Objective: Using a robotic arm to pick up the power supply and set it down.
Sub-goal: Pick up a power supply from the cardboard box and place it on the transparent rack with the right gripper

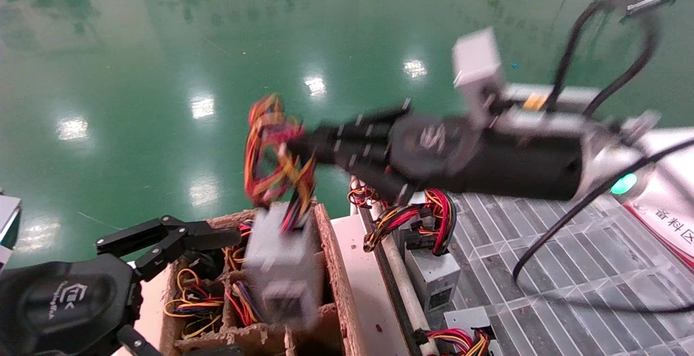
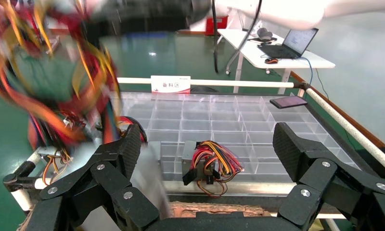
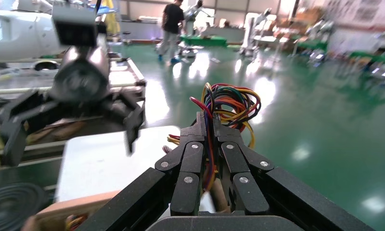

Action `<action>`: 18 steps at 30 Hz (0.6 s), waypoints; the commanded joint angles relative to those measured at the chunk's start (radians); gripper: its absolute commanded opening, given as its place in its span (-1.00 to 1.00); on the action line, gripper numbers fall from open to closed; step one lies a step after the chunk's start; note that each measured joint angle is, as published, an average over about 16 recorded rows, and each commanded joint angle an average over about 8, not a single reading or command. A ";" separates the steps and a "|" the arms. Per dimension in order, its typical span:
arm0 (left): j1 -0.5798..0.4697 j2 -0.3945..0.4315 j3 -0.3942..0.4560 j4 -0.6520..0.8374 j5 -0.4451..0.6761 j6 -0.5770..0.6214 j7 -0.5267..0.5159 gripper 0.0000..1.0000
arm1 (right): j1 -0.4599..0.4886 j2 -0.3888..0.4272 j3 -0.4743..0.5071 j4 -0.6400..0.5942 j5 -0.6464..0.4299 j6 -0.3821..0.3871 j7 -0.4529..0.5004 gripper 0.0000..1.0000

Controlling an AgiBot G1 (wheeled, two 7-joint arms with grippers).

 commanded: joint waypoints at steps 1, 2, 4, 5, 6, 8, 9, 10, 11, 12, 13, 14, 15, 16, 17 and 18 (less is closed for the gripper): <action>0.000 0.000 0.000 0.000 0.000 0.000 0.000 1.00 | 0.030 0.013 0.001 -0.006 0.015 -0.002 -0.002 -1.00; 0.000 0.000 0.000 0.000 0.000 0.000 0.000 1.00 | 0.052 0.019 -0.003 -0.018 0.012 -0.001 -0.006 -1.00; 0.000 0.000 0.000 0.000 0.000 0.000 0.000 1.00 | 0.097 0.032 -0.012 -0.048 0.000 0.003 -0.017 -1.00; 0.000 0.000 0.000 0.000 0.000 0.000 0.000 1.00 | 0.121 0.039 -0.017 -0.064 -0.009 0.006 -0.024 -1.00; 0.000 0.000 0.000 0.000 0.000 0.000 0.000 1.00 | 0.145 0.046 -0.023 -0.083 -0.021 0.011 -0.033 -1.00; 0.000 0.000 0.000 0.000 0.000 0.000 0.000 1.00 | 0.195 0.058 -0.035 -0.122 -0.048 0.024 -0.051 -1.00; 0.000 0.000 0.000 0.000 0.000 0.000 0.000 1.00 | 0.219 0.065 -0.041 -0.141 -0.063 0.032 -0.061 -1.00; 0.000 0.000 0.000 0.000 0.000 0.000 0.000 1.00 | 0.242 0.070 -0.048 -0.160 -0.081 0.040 -0.072 -1.00; 0.000 0.000 0.000 0.000 0.000 0.000 0.000 1.00 | 0.265 0.075 -0.055 -0.178 -0.098 0.048 -0.083 -1.00; 0.000 0.000 0.000 0.000 0.000 0.000 0.000 1.00 | 0.286 0.079 -0.063 -0.195 -0.117 0.056 -0.094 -1.00; 0.000 0.000 0.000 0.000 0.000 0.000 0.000 1.00 | 0.306 0.082 -0.071 -0.211 -0.135 0.063 -0.105 -1.00; 0.000 0.000 0.000 0.000 0.000 0.000 0.000 1.00 | 0.324 0.084 -0.080 -0.224 -0.153 0.069 -0.115 -1.00; 0.000 0.000 0.000 0.000 0.000 0.000 0.000 1.00 | 0.341 0.086 -0.089 -0.237 -0.172 0.074 -0.126 -1.00; 0.000 0.000 0.000 0.000 0.000 0.000 0.000 1.00 | 0.356 0.088 -0.098 -0.248 -0.190 0.077 -0.137 -1.00; 0.000 0.000 0.000 0.000 0.000 0.000 0.000 1.00 | 0.370 0.088 -0.108 -0.258 -0.207 0.078 -0.147 -1.00; 0.000 0.000 0.000 0.000 0.000 0.000 0.000 1.00 | 0.384 0.089 -0.117 -0.268 -0.225 0.079 -0.157 -1.00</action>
